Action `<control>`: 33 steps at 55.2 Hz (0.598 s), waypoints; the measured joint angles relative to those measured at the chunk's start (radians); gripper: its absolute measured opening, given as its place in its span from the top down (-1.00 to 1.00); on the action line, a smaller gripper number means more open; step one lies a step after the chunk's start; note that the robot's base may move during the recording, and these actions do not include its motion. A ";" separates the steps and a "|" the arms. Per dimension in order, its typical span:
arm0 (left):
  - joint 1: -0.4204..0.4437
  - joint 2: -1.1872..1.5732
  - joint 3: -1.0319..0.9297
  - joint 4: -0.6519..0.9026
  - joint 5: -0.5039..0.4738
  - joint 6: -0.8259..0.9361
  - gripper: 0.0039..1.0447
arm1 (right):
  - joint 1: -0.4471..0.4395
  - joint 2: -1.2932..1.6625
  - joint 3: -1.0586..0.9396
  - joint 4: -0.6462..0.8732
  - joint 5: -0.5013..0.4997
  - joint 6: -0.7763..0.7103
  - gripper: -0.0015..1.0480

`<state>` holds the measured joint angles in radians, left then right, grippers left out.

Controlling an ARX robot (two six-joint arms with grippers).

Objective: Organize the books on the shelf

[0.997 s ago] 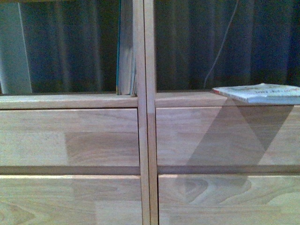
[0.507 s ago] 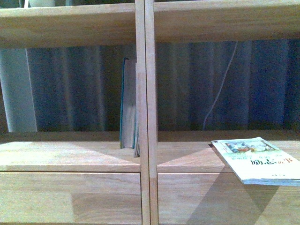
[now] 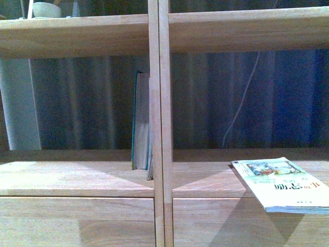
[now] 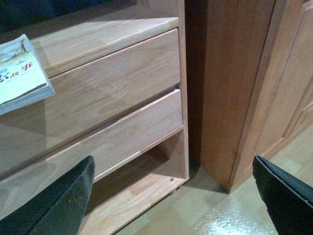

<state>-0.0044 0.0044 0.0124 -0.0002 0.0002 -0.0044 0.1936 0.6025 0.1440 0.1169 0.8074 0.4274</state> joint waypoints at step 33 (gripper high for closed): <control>0.000 0.000 0.000 0.000 0.000 0.000 -0.86 | -0.147 0.566 0.283 0.061 -0.575 0.520 -0.87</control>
<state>-0.0044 0.0044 0.0124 -0.0002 0.0002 -0.0040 0.0463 1.1690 0.4271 0.1783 0.2325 0.9474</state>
